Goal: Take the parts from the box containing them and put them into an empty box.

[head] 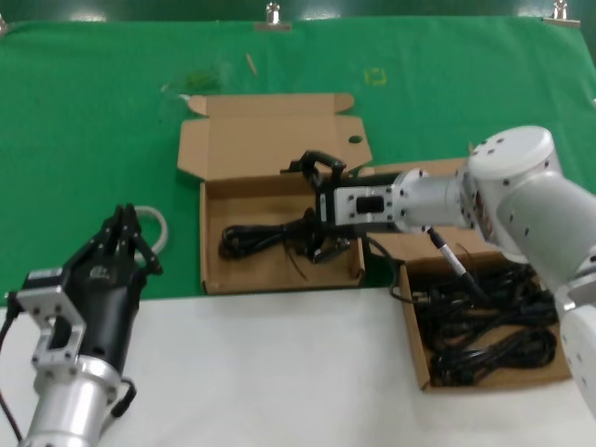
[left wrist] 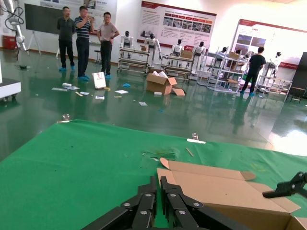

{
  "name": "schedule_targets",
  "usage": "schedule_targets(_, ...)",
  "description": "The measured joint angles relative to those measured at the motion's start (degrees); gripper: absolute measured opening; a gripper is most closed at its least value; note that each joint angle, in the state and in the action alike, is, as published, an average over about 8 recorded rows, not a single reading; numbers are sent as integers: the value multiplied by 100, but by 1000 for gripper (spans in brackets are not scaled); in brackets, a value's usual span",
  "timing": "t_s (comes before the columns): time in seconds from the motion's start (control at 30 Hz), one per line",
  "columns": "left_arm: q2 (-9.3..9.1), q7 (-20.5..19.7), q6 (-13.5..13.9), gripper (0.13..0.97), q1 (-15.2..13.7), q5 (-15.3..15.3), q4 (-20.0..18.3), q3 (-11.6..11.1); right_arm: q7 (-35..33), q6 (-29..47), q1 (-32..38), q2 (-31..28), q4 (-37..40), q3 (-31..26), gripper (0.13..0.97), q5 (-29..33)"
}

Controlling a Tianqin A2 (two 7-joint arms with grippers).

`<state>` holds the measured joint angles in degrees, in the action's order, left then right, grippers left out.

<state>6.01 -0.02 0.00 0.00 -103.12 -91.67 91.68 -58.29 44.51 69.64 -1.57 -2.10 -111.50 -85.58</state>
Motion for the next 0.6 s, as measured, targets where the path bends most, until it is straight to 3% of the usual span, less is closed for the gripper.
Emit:
schedule_targets(0.27, 0, 0, 0, 210, 0, 0, 0, 0, 441, -335, -526, -119, -679, 150, 799, -132)
schedule_targets(0.4, 0, 0, 0, 237, 0, 0, 0, 0, 737, -561, -880, -197, -1129, 250, 842, -221)
schedule_targets(0.6, 0, 0, 0, 340, 0, -1, 0, 0, 1207, -920, -1437, -323, -1850, 410, 914, -363)
